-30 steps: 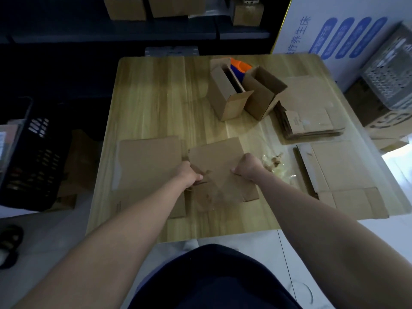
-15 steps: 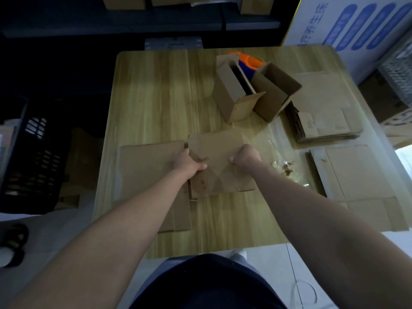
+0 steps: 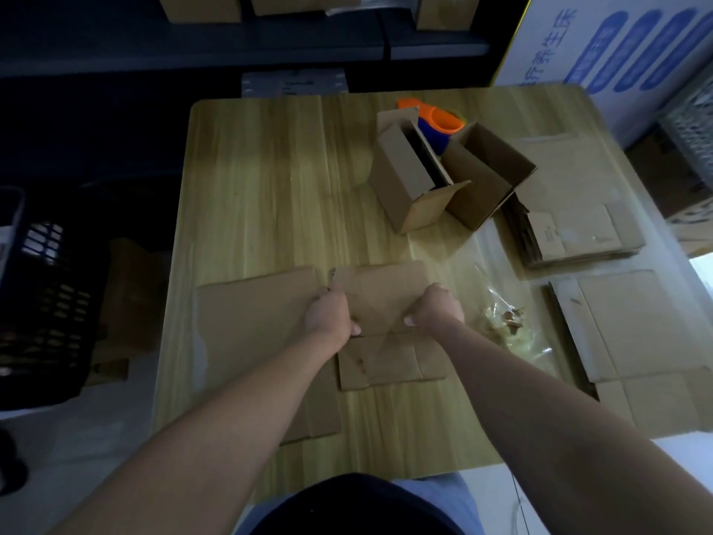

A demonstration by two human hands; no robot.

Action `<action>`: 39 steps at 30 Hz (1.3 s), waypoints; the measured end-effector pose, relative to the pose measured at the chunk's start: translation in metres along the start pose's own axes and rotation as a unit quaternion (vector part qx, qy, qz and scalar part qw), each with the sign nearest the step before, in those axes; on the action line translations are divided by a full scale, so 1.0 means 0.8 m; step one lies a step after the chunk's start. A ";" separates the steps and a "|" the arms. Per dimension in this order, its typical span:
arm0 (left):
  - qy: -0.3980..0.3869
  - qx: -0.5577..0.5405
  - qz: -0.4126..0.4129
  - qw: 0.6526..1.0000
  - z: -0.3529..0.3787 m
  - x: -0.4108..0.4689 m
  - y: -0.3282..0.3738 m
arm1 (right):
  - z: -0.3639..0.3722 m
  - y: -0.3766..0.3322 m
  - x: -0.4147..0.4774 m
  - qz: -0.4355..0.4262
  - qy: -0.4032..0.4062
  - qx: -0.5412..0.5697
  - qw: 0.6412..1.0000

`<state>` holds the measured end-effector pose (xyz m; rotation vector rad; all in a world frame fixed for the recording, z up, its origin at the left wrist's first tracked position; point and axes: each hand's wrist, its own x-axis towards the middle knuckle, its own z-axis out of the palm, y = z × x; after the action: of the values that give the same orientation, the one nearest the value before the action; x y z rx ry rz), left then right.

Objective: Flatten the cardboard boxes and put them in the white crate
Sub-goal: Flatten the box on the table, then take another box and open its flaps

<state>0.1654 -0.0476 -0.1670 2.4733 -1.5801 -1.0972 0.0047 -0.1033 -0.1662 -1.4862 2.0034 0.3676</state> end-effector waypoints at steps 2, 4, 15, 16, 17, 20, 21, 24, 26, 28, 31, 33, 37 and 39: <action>0.014 0.040 0.018 0.999 -0.005 -0.001 0.008 | 0.001 -0.001 -0.001 -0.009 0.015 0.008 1.000; 0.055 0.105 0.063 0.991 -0.007 -0.002 0.014 | 0.002 -0.002 -0.001 -0.033 0.035 0.019 0.999; -0.021 0.243 0.072 0.967 0.017 0.004 0.013 | -0.048 -0.022 0.025 -0.168 0.130 0.055 0.976; -0.016 0.250 0.067 0.966 0.016 0.007 0.015 | -0.061 -0.027 0.025 -0.185 0.195 0.068 0.961; -0.014 0.248 0.060 0.967 0.014 0.009 0.017 | -0.076 -0.032 0.026 -0.208 0.261 0.077 0.940; 0.002 0.246 0.043 0.968 0.015 0.011 0.022 | -0.123 -0.046 0.040 -0.256 0.330 0.045 0.907; 0.010 0.247 0.042 0.968 0.016 0.010 0.024 | -0.136 -0.050 0.046 -0.261 0.306 0.008 0.916; 0.034 0.240 0.059 0.968 0.021 0.008 0.024 | -0.157 -0.055 0.063 -0.268 0.234 -0.092 0.930; 0.044 0.219 0.067 0.972 0.021 0.008 0.024 | -0.162 -0.057 0.066 -0.280 0.254 -0.092 0.921; 0.053 0.190 0.072 0.978 0.021 0.010 0.022 | -0.166 -0.056 0.066 -0.295 0.296 -0.071 0.906; 0.084 0.131 0.073 0.985 0.020 0.019 0.022 | -0.187 -0.056 0.057 -0.308 0.364 0.013 0.879; 0.078 0.114 0.065 0.988 0.016 0.028 0.025 | -0.205 -0.058 0.046 -0.309 0.390 0.052 0.866; 0.067 0.136 0.053 0.987 0.011 0.047 0.035 | -0.228 -0.049 0.012 -0.340 0.423 0.112 0.832; 0.047 0.129 0.052 0.989 0.007 0.050 0.039 | -0.234 -0.041 -0.007 -0.360 0.431 0.137 0.816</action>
<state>0.1474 -0.0929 -0.1819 2.5155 -1.9058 -0.7946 -0.0209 -0.2137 -0.0131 -2.2807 1.7239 -1.0421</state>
